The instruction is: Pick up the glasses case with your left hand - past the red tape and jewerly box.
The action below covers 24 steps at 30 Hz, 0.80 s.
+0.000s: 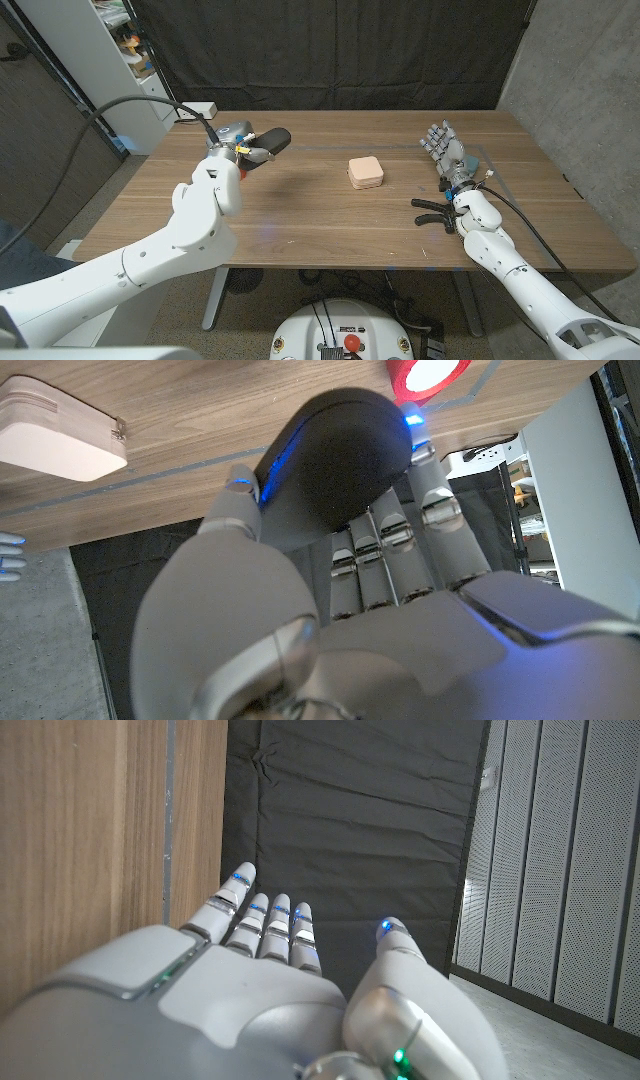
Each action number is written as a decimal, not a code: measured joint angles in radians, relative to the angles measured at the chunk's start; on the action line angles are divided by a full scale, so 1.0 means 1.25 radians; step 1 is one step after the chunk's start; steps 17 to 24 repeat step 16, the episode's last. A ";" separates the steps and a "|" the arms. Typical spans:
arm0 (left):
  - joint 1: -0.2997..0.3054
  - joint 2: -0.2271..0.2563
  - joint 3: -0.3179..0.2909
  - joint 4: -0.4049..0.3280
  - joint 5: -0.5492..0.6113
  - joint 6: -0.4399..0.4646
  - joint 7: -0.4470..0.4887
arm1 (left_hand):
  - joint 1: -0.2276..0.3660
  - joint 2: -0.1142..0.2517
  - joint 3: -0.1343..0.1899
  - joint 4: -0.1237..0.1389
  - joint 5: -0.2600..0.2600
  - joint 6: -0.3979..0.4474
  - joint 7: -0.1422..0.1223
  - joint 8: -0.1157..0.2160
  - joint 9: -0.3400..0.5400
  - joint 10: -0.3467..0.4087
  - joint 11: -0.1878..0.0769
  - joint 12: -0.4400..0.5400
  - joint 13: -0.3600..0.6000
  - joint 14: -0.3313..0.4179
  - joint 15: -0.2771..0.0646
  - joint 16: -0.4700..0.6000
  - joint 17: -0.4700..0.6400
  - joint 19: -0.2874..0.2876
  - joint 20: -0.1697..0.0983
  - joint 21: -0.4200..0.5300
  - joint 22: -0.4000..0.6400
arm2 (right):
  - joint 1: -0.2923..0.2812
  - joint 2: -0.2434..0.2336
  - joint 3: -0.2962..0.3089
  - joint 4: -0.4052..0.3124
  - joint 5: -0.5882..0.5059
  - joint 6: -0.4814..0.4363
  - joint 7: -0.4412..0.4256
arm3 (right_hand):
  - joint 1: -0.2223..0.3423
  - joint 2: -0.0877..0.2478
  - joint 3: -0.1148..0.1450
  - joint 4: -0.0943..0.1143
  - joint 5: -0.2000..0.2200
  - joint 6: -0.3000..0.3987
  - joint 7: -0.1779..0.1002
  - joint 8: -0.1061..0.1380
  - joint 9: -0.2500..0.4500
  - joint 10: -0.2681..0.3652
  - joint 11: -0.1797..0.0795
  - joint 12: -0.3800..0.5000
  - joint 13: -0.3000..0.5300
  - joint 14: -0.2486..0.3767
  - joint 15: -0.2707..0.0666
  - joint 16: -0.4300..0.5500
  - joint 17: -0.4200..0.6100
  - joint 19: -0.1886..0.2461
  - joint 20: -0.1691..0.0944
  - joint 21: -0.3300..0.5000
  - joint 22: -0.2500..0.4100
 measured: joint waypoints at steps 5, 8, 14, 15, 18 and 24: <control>-0.017 0.002 0.010 -0.004 0.019 0.003 -0.019 | 0.000 0.000 0.000 0.000 0.000 0.000 0.000 0.001 0.000 0.000 0.000 -0.006 0.003 0.002 0.002 0.000 0.001 0.000 0.000 -0.001 0.000 | -0.002 -0.002 0.002 -0.003 0.002 -0.001 0.000 | 0.000 0.000 0.000 0.000 0.000 0.000 0.000 0.000 0.000 0.000 0.000 0.000 0.000 0.000 0.000 0.000 0.000 0.000 0.000 0.000 0.000; -0.028 0.002 0.016 -0.004 0.026 0.005 -0.026 | 0.000 0.000 0.000 0.000 0.000 0.000 0.000 0.002 0.000 0.000 0.000 -0.006 0.004 0.004 0.004 0.000 0.004 0.000 0.000 -0.001 0.000 | -0.002 -0.003 0.003 -0.003 0.004 -0.002 0.000 | 0.000 0.000 0.000 0.000 0.000 0.000 0.000 0.000 0.000 0.000 0.000 0.000 0.000 0.000 0.000 0.000 0.000 0.000 0.000 0.000 0.000; -0.044 -0.002 0.025 -0.004 0.053 0.005 -0.055 | 0.000 0.000 0.000 0.000 0.000 0.000 0.000 0.002 0.000 0.000 0.000 -0.006 0.004 0.004 0.004 0.000 0.004 0.000 0.000 -0.001 0.000 | -0.003 -0.004 0.005 -0.005 0.007 -0.004 0.001 | 0.000 0.000 0.000 0.000 0.000 0.000 0.000 0.000 0.000 0.000 0.000 0.000 0.000 0.000 0.000 0.000 0.000 0.000 0.000 0.000 0.000; -0.045 -0.003 0.025 -0.004 0.070 0.005 -0.072 | 0.000 0.000 0.000 0.000 0.000 0.000 0.000 0.002 0.000 0.000 0.000 -0.006 0.004 0.005 0.004 0.000 0.004 0.000 0.000 -0.001 0.000 | -0.003 -0.005 0.006 -0.005 0.008 -0.004 0.001 | 0.000 0.000 0.000 0.000 0.000 0.000 0.000 0.000 0.000 0.000 0.000 0.000 0.000 0.000 0.000 0.000 0.000 0.000 0.000 0.000 0.000; -0.047 -0.004 0.027 -0.003 0.070 0.005 -0.072 | 0.000 0.000 0.000 0.000 0.000 0.000 0.000 0.002 0.000 0.000 0.000 -0.006 0.004 0.005 0.003 0.000 0.004 0.000 0.000 -0.001 0.000 | -0.003 -0.005 0.006 -0.005 0.008 -0.004 0.002 | 0.000 0.000 0.000 0.000 0.000 0.000 0.000 0.000 0.000 0.000 0.000 0.000 0.000 0.000 0.000 0.000 0.000 0.000 0.000 0.000 0.000; -0.047 -0.004 0.027 -0.003 0.070 0.005 -0.072 | 0.000 0.000 0.000 0.000 0.000 0.000 0.000 0.002 0.000 0.000 0.000 -0.006 0.004 0.005 0.003 0.000 0.004 0.000 0.000 -0.001 0.000 | -0.003 -0.005 0.006 -0.005 0.008 -0.004 0.002 | 0.000 0.000 0.000 0.000 0.000 0.000 0.000 0.000 0.000 0.000 0.000 0.000 0.000 0.000 0.000 0.000 0.000 0.000 0.000 0.000 0.000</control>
